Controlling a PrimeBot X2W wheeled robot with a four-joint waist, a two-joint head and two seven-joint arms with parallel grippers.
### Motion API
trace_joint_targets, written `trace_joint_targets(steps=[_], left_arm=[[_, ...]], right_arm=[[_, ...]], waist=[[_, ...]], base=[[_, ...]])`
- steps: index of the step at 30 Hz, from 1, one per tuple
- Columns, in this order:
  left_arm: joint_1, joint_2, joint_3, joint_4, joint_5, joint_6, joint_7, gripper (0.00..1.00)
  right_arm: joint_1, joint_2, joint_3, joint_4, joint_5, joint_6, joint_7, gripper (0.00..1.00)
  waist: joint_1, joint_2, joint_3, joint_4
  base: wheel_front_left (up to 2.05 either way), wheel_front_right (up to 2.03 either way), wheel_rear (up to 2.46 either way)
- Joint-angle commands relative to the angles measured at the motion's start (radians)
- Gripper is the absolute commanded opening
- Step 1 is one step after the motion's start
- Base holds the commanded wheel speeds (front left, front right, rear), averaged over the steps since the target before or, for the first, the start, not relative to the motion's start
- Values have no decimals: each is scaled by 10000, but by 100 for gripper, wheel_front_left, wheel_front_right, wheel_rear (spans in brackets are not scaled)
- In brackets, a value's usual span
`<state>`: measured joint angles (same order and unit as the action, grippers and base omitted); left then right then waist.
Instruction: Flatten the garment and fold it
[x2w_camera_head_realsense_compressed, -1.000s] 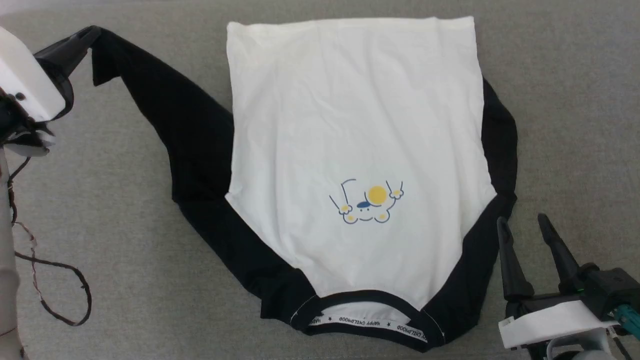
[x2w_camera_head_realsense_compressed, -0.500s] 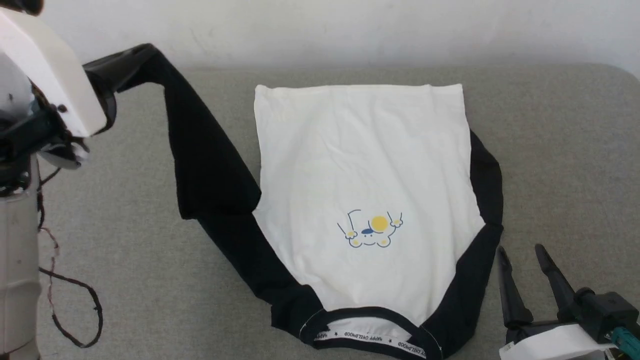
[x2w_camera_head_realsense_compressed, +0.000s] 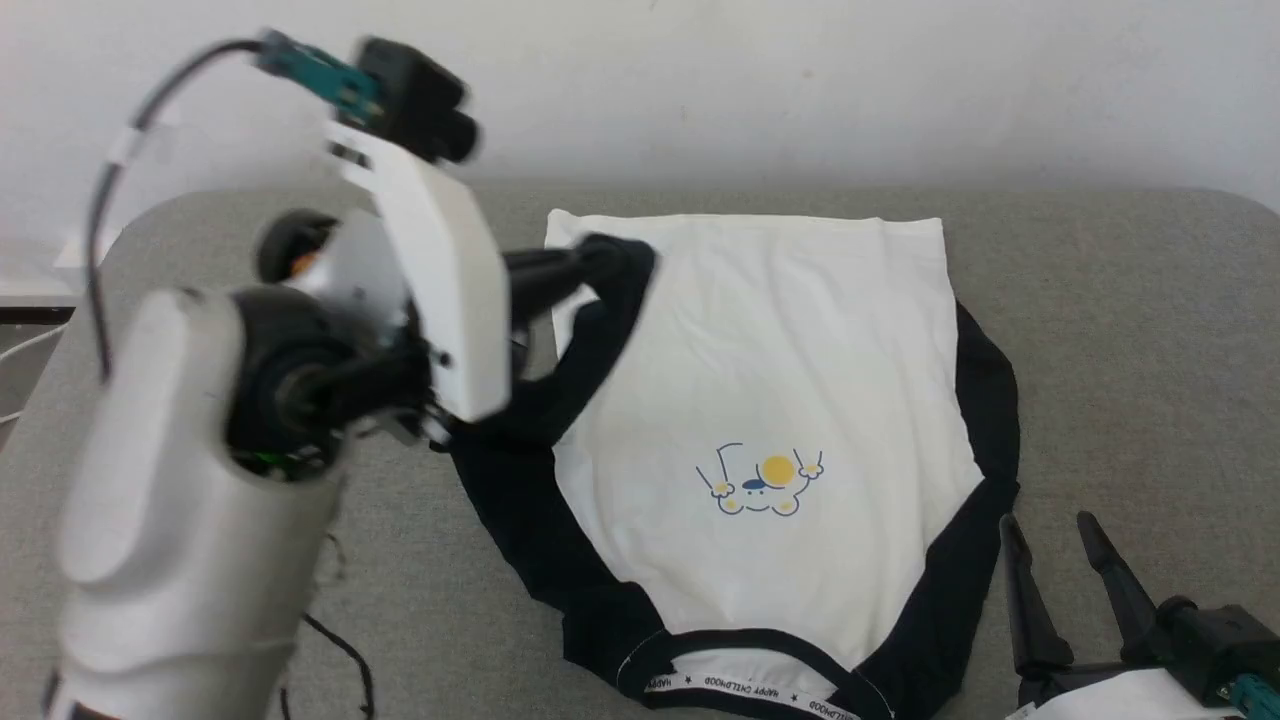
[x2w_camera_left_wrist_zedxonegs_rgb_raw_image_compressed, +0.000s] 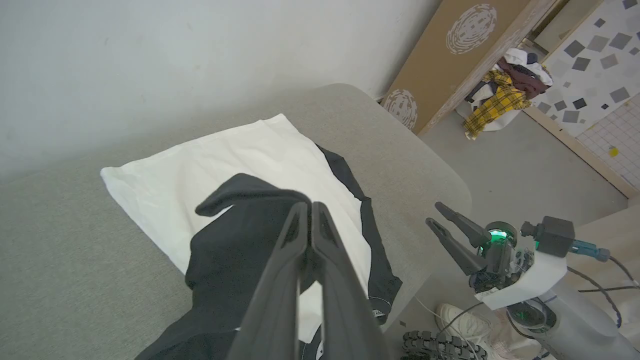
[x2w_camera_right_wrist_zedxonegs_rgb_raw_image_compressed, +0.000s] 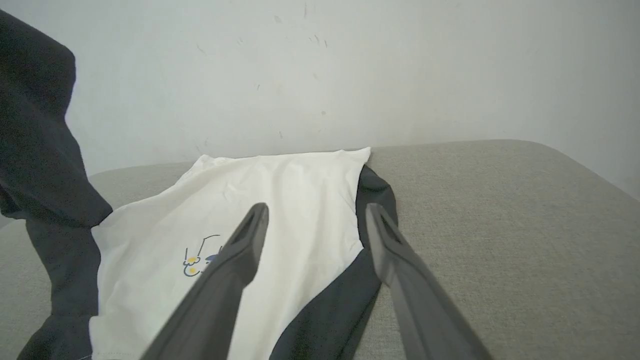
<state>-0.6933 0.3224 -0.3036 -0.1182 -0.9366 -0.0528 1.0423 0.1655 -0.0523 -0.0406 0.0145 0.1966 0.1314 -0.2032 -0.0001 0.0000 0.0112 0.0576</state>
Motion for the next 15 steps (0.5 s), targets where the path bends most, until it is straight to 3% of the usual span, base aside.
trace_joint_targets(steps=[1, 10, 15], left_arm=[[189, -152, -116, -73, 25, -65, -56, 0], [845, -1818, -1778, -134, 712, 174, -829, 0], [1152, -2195, -2631, 704, 1719, -36, -1974, 0]], right_arm=[[66, 20, -8, -9, 87, -7, -5, 100], [-59, 20, -47, 57, 152, -7, -98, 100], [-208, 20, -34, 115, 184, -7, -153, 100]], waist=[[1, 0, 21, 7], [1, 0, 384, -25], [1, 0, 652, -110]], base=[[0, 0, 0], [0, 0, 0], [0, 0, 0]])
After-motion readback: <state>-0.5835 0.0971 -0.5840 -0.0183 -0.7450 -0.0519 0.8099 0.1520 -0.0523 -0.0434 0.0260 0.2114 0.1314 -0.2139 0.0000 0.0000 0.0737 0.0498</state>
